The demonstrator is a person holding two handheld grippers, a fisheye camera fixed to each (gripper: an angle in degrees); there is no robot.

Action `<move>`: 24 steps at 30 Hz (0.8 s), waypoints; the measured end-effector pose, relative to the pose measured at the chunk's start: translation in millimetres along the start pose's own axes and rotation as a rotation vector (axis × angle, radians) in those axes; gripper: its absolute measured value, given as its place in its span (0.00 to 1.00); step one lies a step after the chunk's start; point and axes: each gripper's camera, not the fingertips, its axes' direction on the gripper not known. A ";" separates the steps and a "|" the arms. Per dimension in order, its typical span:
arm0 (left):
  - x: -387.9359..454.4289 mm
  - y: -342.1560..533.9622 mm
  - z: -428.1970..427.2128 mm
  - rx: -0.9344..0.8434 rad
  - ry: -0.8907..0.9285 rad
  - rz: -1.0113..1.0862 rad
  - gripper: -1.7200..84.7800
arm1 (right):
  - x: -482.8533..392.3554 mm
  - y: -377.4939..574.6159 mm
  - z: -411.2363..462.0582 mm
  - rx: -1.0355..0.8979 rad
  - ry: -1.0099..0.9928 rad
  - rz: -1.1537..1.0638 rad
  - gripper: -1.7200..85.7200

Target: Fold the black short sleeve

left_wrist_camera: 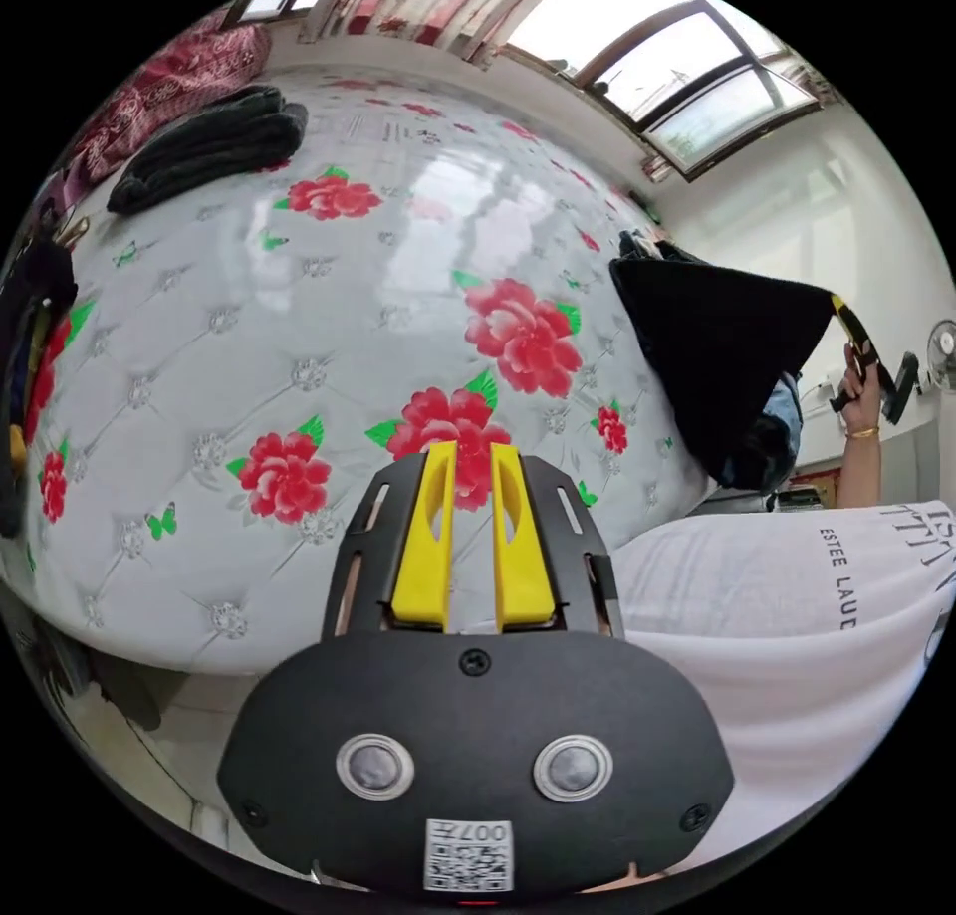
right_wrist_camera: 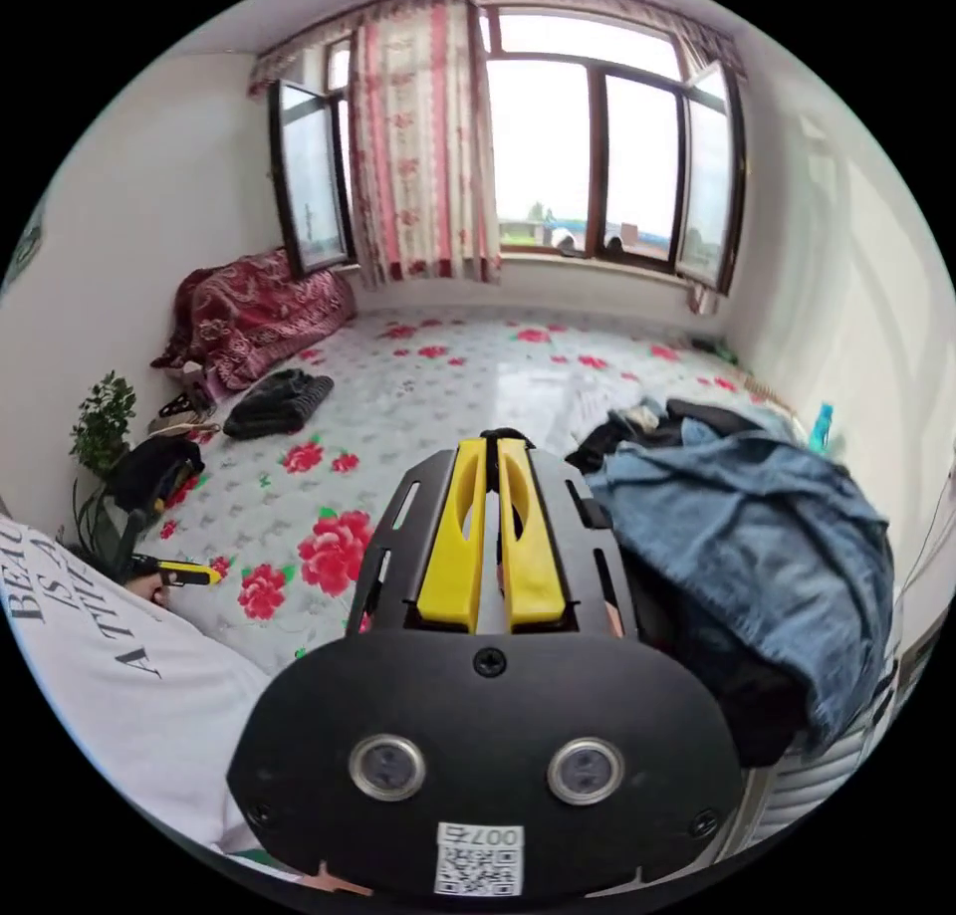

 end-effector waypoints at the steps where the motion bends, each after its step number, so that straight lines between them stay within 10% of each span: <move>1: 4.0 -7.7 -9.8 0.015 0.009 0.039 0.10 | -24.5 -23.6 -31.6 0.074 -0.013 -0.068 0.02; 11: 52.9 -32.3 -85.0 0.227 0.134 0.366 0.15 | -171.8 -136.0 -200.9 0.427 -0.393 -0.332 0.02; 18: -10.6 -5.7 -68.4 0.160 0.102 0.253 0.14 | -298.7 -157.0 -51.1 0.162 -0.745 -0.260 0.05; 24: -96.1 73.4 -90.5 0.174 -0.070 0.065 0.13 | -299.8 -84.0 81.5 -0.134 -0.587 -0.163 0.08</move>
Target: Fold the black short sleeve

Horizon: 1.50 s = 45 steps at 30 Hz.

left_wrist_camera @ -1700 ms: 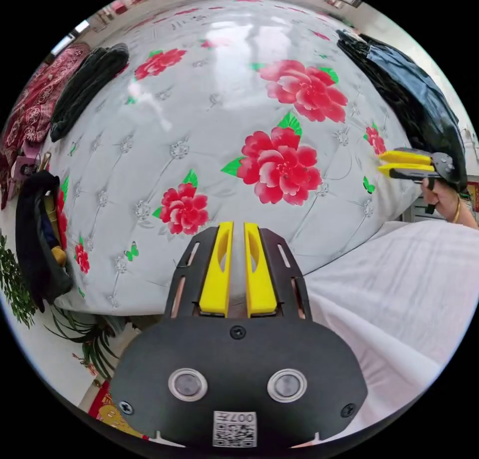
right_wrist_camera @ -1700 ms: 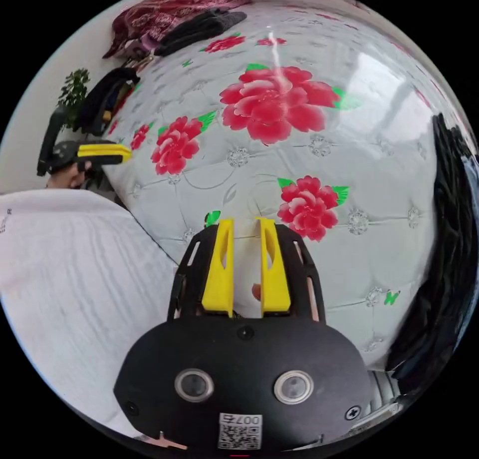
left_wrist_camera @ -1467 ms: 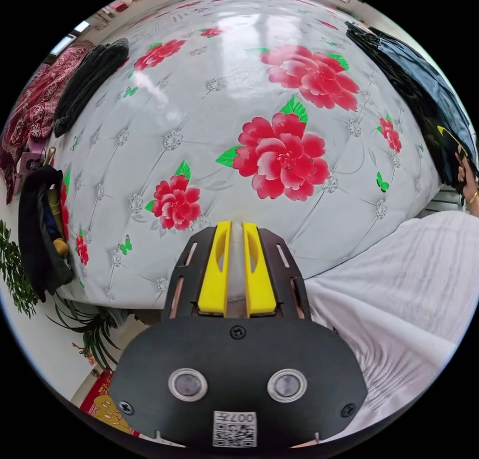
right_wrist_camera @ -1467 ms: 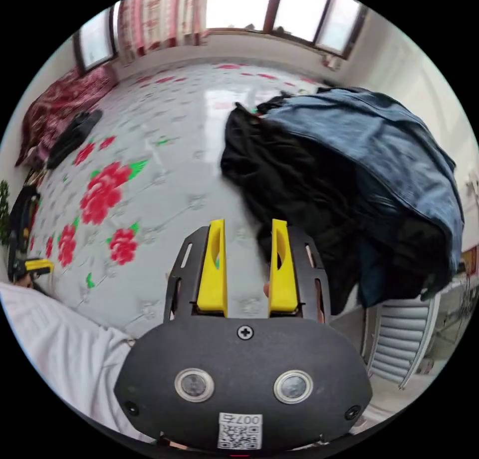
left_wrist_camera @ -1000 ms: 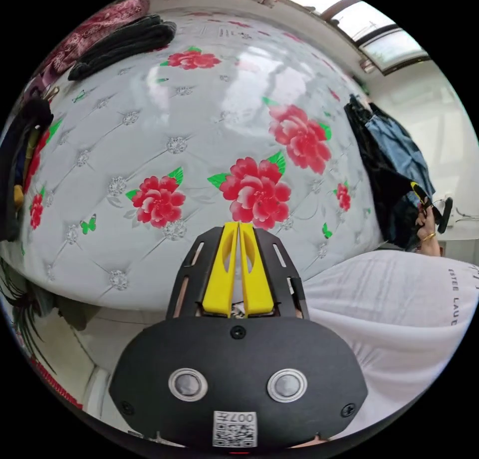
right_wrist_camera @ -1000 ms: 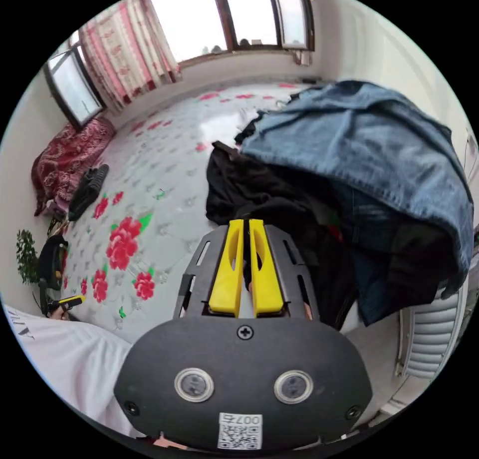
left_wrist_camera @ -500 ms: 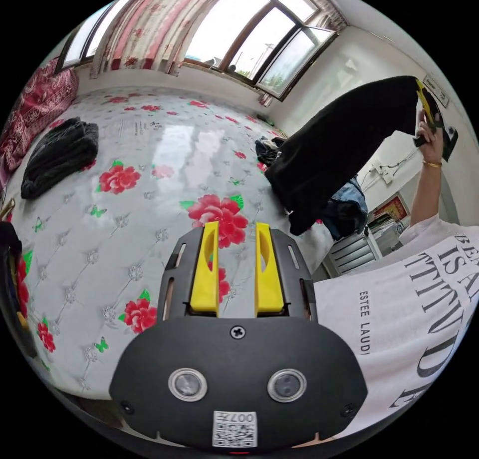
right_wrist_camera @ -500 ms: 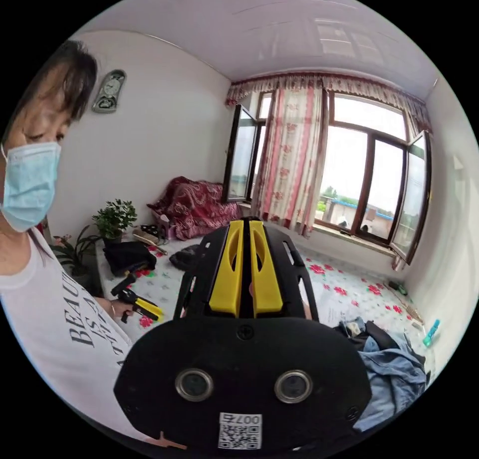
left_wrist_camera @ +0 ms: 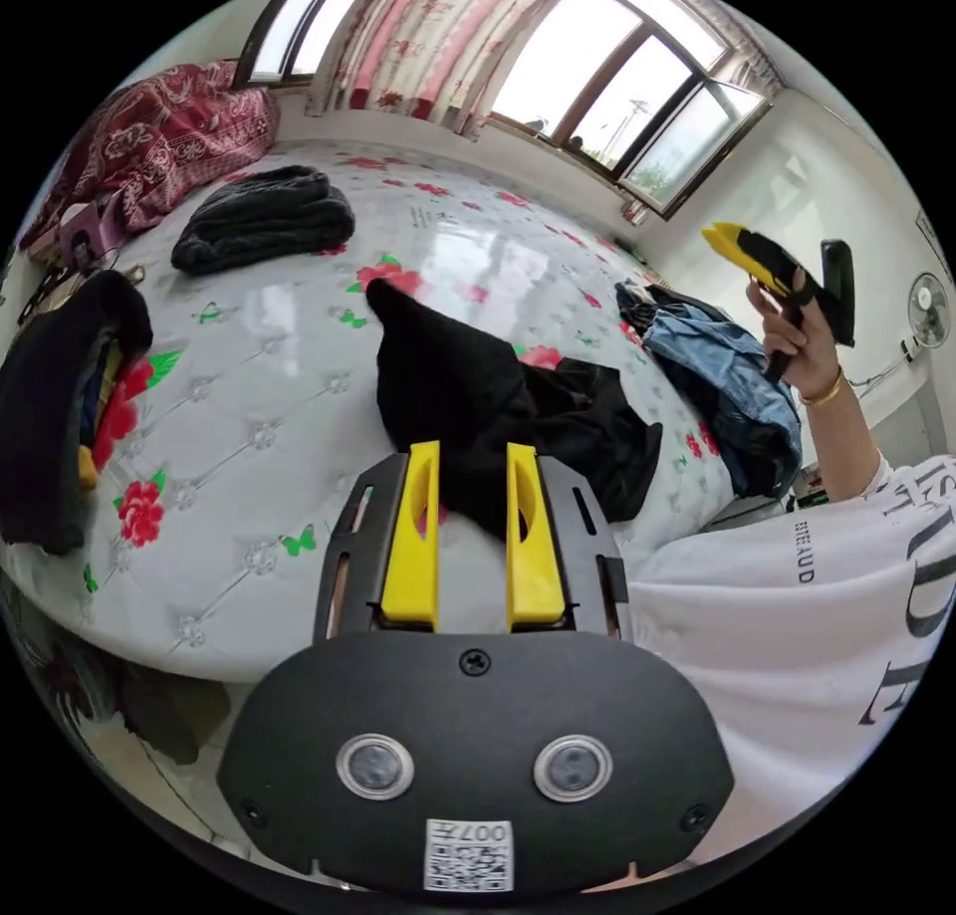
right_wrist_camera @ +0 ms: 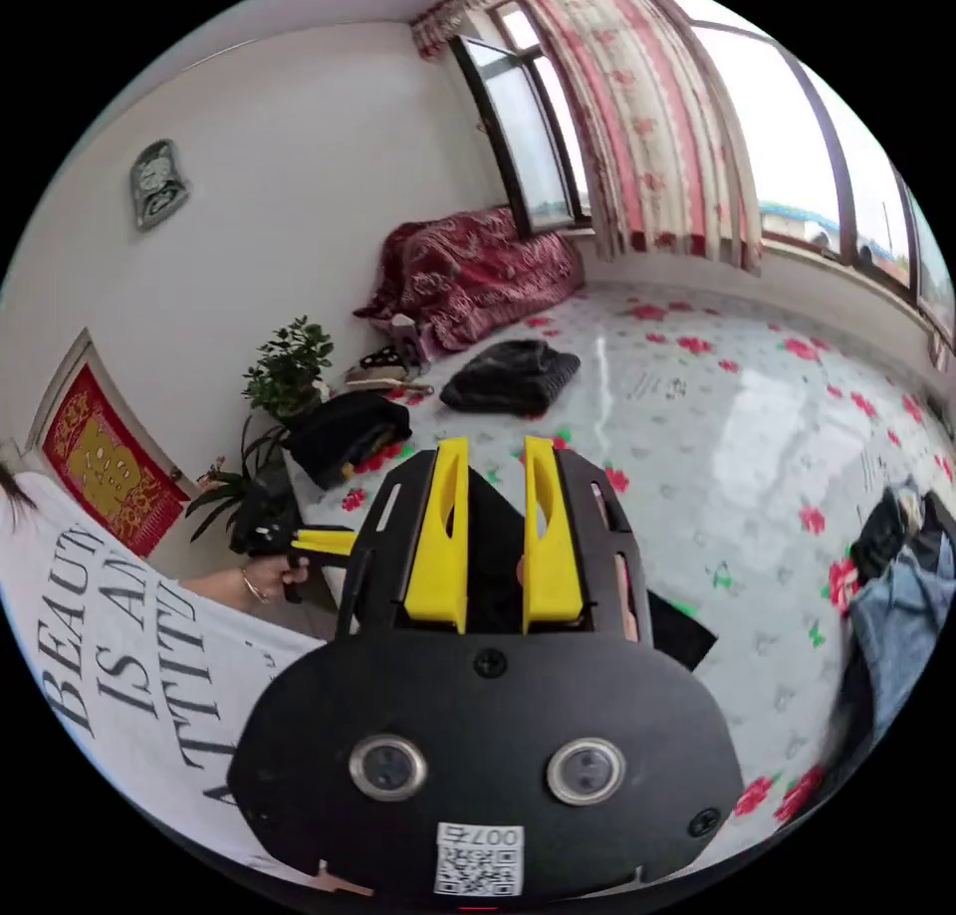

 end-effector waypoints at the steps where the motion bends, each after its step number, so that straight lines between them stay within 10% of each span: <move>1: -10.4 13.9 0.4 -0.031 -0.031 -0.012 0.13 | 24.8 27.0 10.8 -0.065 0.026 0.090 0.08; 9: 37.3 1.3 87.6 -0.195 0.069 0.223 0.16 | 103.1 184.3 34.5 -0.410 0.299 0.421 0.12; 20: 216.4 -20.5 270.3 -0.542 0.143 0.770 0.16 | 169.2 152.1 41.0 -0.289 0.484 0.560 0.12; 29: 149.8 13.9 196.1 -0.460 -0.008 0.665 0.15 | 226.5 185.9 50.1 -0.413 0.351 0.707 0.05; 37: 155.1 15.6 262.0 -0.556 -0.003 0.782 0.03 | 191.5 152.3 -28.9 -0.110 0.136 0.544 0.02; 45: -11.8 -125.9 102.5 -0.241 0.245 0.292 0.01 | 145.4 119.6 -124.3 0.075 0.190 0.353 0.02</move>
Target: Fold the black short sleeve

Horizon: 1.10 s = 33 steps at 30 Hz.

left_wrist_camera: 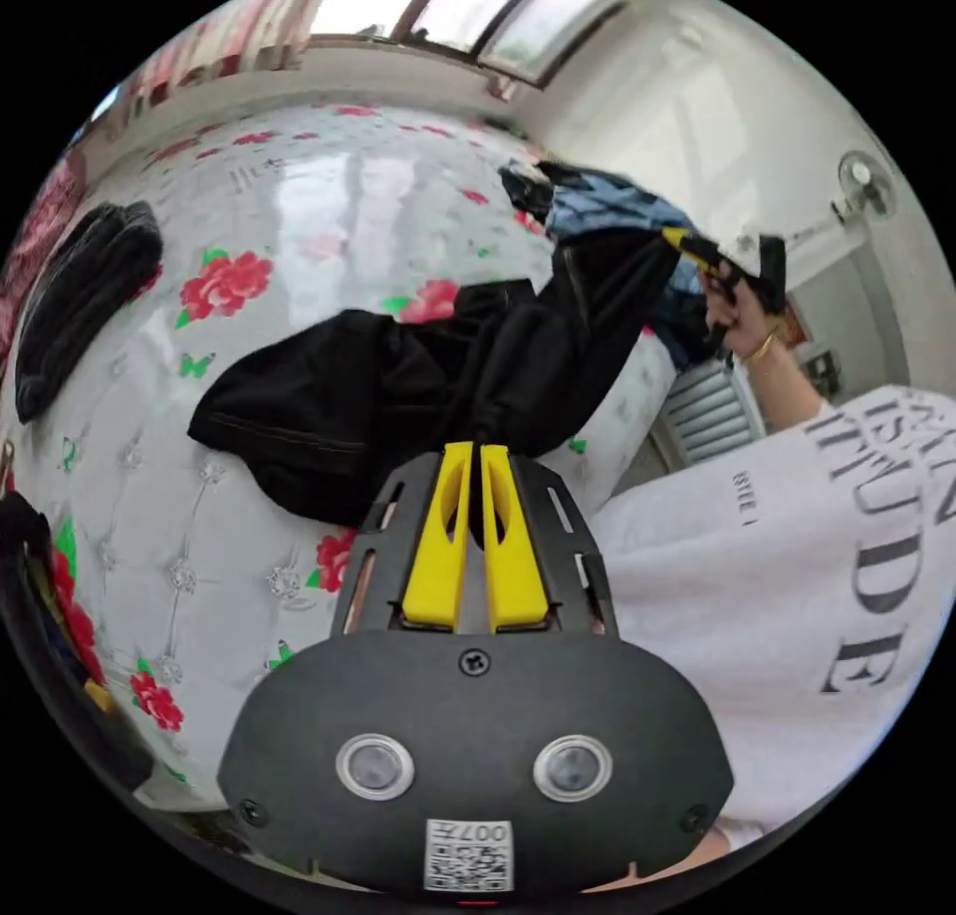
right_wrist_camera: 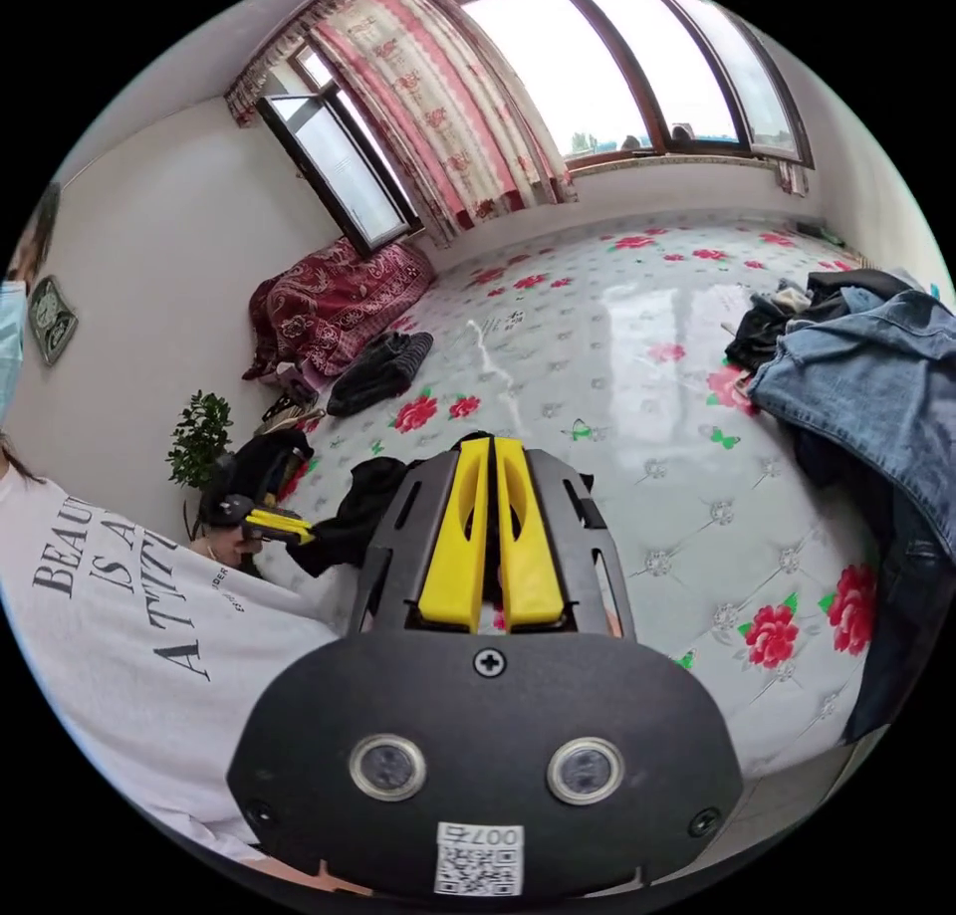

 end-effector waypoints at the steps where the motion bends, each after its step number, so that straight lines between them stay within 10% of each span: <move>1: -17.2 -4.0 -20.2 0.052 0.023 -0.029 0.01 | 3.6 -7.5 -0.2 -0.001 0.014 0.003 0.02; 6: -119.3 -76.3 -199.5 0.373 0.114 -0.153 0.01 | -16.5 -90.9 -19.6 0.065 -0.046 -0.105 0.02; 16: 14.5 -98.0 -442.1 0.679 -0.218 0.352 0.01 | -183.1 -136.3 -218.4 0.663 -0.043 -0.629 0.02; 23: -60.0 -50.4 -305.8 0.340 -0.191 0.219 0.03 | -166.6 -38.0 -158.9 0.340 0.060 -0.591 0.02; 28: -173.6 12.7 -138.3 0.102 -0.124 -0.198 0.09 | -70.6 67.3 18.6 -0.263 0.191 -0.189 0.02; 33: -198.8 62.2 -8.9 -0.150 -0.195 -0.334 0.10 | -23.8 115.9 88.7 -0.432 0.152 0.029 0.02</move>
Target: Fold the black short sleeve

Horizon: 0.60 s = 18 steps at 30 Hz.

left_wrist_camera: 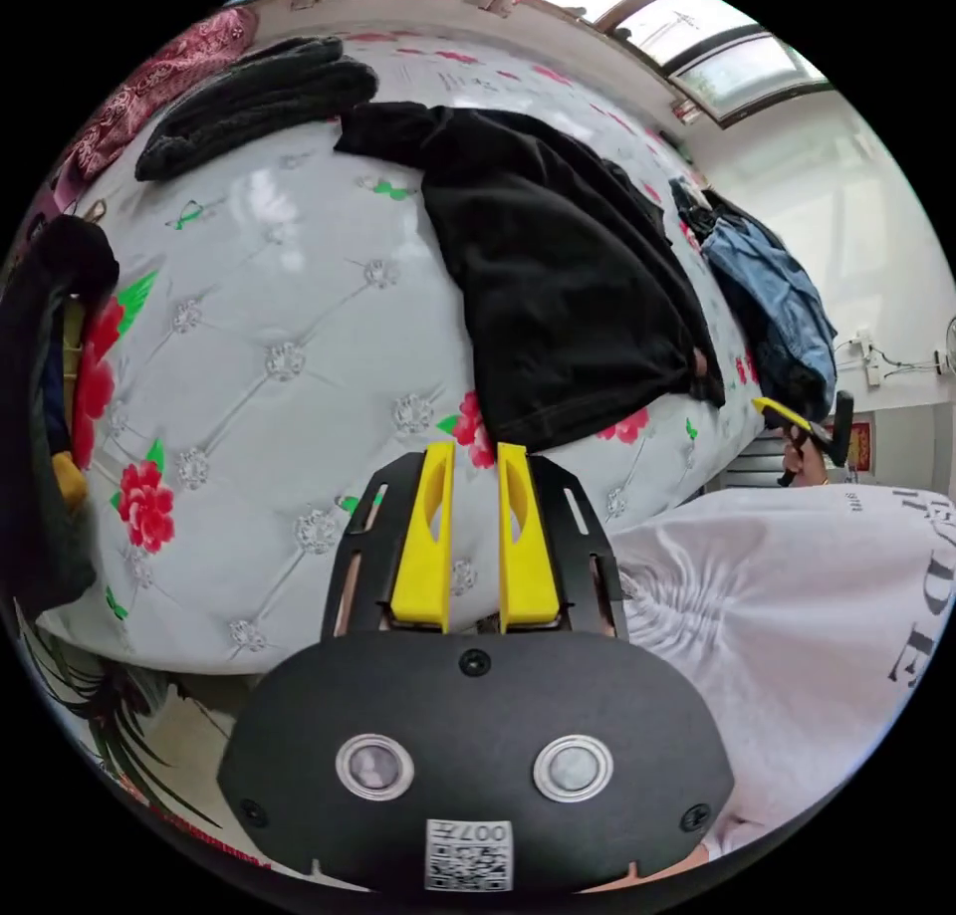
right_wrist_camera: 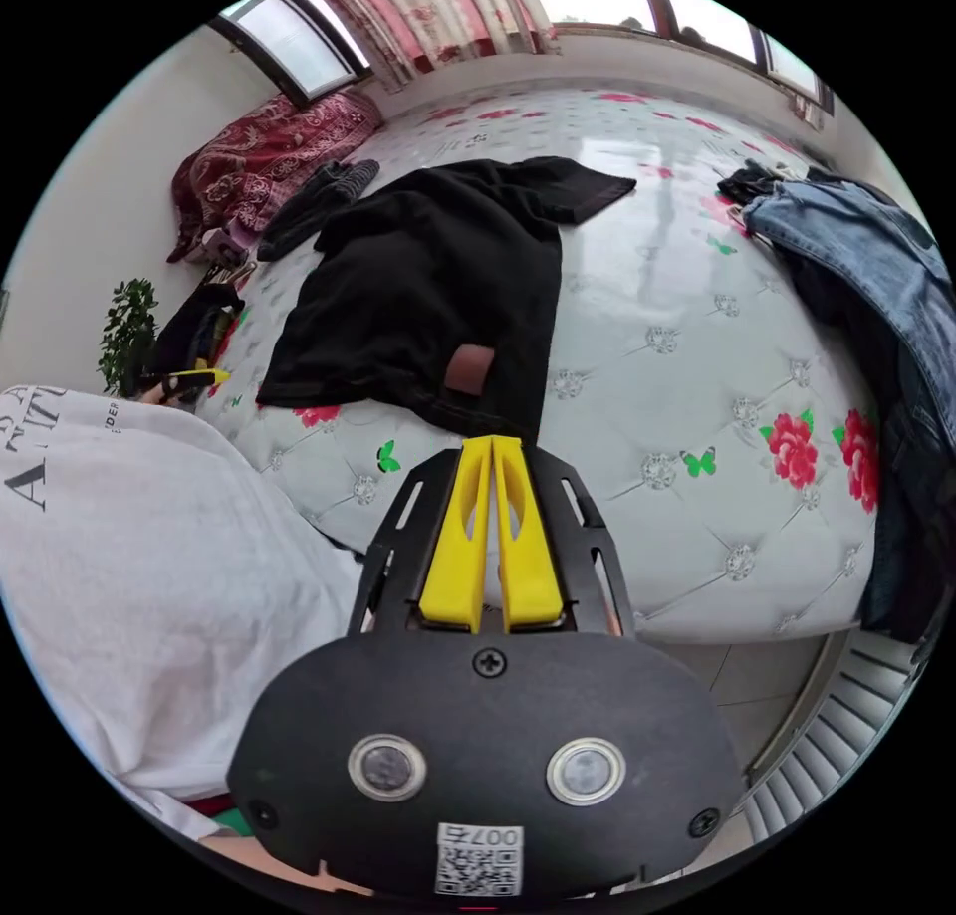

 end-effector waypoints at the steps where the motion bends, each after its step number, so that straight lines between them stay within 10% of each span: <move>1: 6.7 1.4 21.3 -0.029 -0.020 0.020 0.10 | 3.1 -3.2 0.9 0.007 0.003 0.015 0.02; 18: 11.6 -63.1 72.2 -0.083 -0.154 0.077 0.01 | 12.0 -65.7 50.0 -0.171 0.111 -0.098 0.02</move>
